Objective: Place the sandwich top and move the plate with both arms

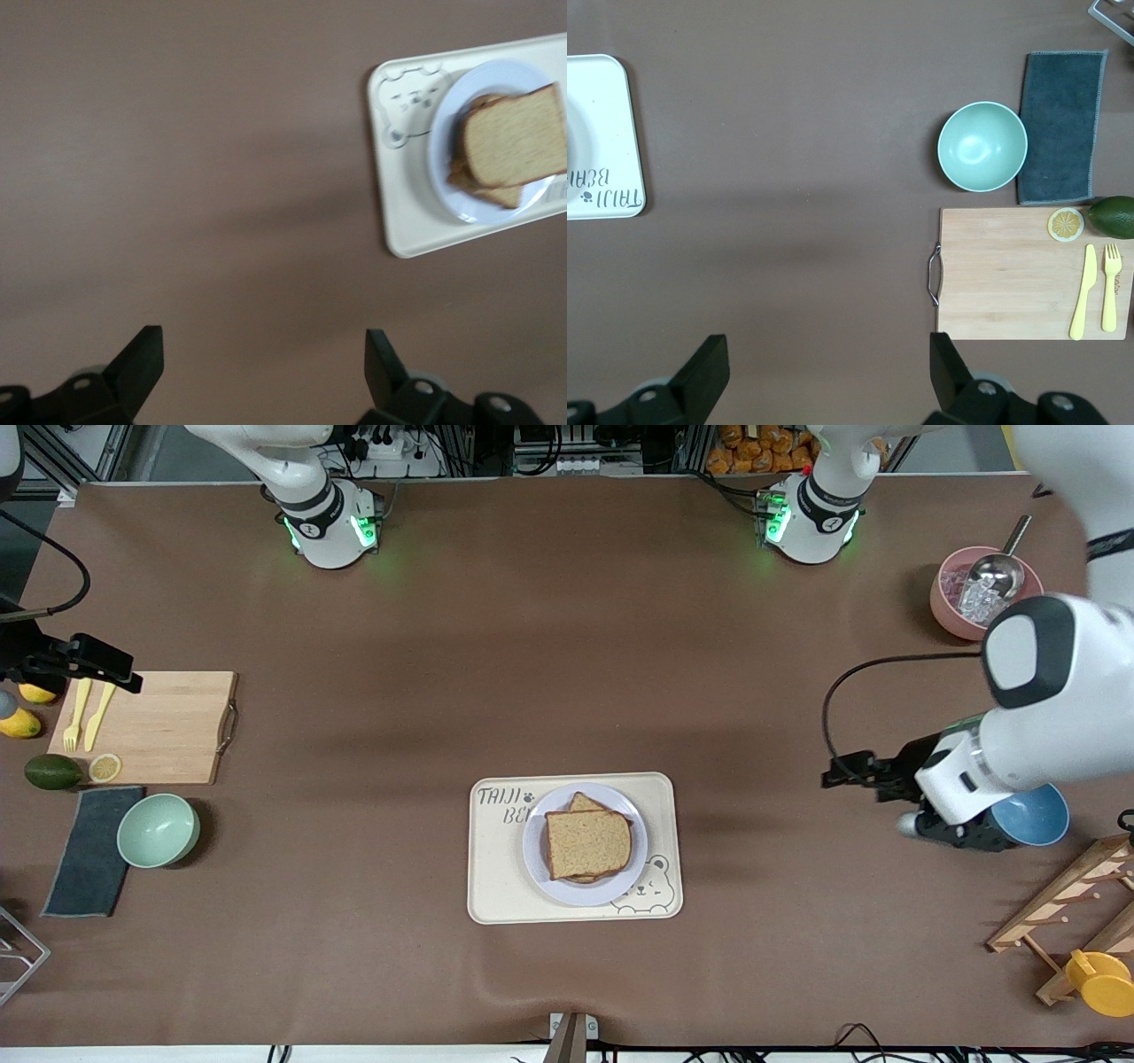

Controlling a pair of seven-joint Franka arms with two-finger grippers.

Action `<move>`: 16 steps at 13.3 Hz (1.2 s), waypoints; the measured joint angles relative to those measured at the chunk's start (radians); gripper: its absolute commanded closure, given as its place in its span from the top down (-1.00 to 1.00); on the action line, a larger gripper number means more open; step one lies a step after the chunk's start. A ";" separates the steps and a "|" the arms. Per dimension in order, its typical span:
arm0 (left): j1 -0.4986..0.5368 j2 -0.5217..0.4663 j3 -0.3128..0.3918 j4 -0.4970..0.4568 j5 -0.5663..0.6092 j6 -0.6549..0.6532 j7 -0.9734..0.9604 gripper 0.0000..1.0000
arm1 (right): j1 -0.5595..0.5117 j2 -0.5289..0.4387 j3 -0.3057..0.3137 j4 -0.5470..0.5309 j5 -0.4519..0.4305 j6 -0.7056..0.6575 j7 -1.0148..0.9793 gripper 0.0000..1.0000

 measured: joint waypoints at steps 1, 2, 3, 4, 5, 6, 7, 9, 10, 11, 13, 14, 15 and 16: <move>0.000 -0.034 0.000 0.009 0.048 -0.040 -0.004 1.00 | 0.000 0.000 0.000 0.000 0.000 0.000 0.000 1.00; 0.001 -0.068 0.002 0.014 0.074 -0.074 -0.005 1.00 | 0.000 0.000 0.000 0.000 0.000 0.000 0.000 1.00; 0.006 -0.098 0.002 0.019 0.096 -0.108 -0.006 1.00 | 0.000 0.000 0.000 0.000 0.000 0.000 0.000 1.00; 0.015 -0.121 0.003 0.035 0.125 -0.147 -0.006 1.00 | 0.000 0.001 0.000 -0.001 0.000 0.000 0.000 1.00; 0.024 -0.137 0.003 0.059 0.158 -0.192 -0.006 1.00 | 0.000 0.001 0.000 -0.001 0.000 0.000 0.000 1.00; 0.029 -0.147 0.003 0.085 0.180 -0.232 -0.006 1.00 | 0.000 0.001 0.000 -0.001 0.000 0.000 0.000 1.00; 0.031 -0.158 0.003 0.106 0.185 -0.269 -0.006 1.00 | 0.000 0.001 0.000 -0.001 0.000 0.000 0.000 1.00; 0.030 -0.193 0.002 0.126 0.187 -0.328 -0.012 1.00 | 0.000 0.001 0.000 -0.001 0.000 0.000 0.000 1.00; 0.031 -0.219 0.002 0.128 0.187 -0.340 -0.032 1.00 | 0.000 0.002 0.000 -0.001 0.000 0.000 0.000 1.00; 0.033 -0.243 0.002 0.128 0.185 -0.354 -0.056 1.00 | 0.000 0.002 0.000 -0.001 0.000 0.000 0.000 1.00; 0.035 -0.280 0.002 0.123 0.176 -0.379 -0.092 1.00 | 0.000 0.003 0.000 -0.001 0.005 0.000 0.000 1.00; 0.035 -0.293 0.002 0.114 0.175 -0.382 -0.105 1.00 | 0.000 0.003 0.000 -0.001 0.007 0.000 0.000 1.00; 0.035 -0.304 0.002 0.103 0.175 -0.383 -0.119 1.00 | 0.000 0.003 0.000 -0.001 0.007 0.000 0.000 1.00; 0.035 -0.313 0.002 0.092 0.174 -0.383 -0.136 1.00 | 0.000 0.003 0.000 -0.001 0.008 0.000 0.000 1.00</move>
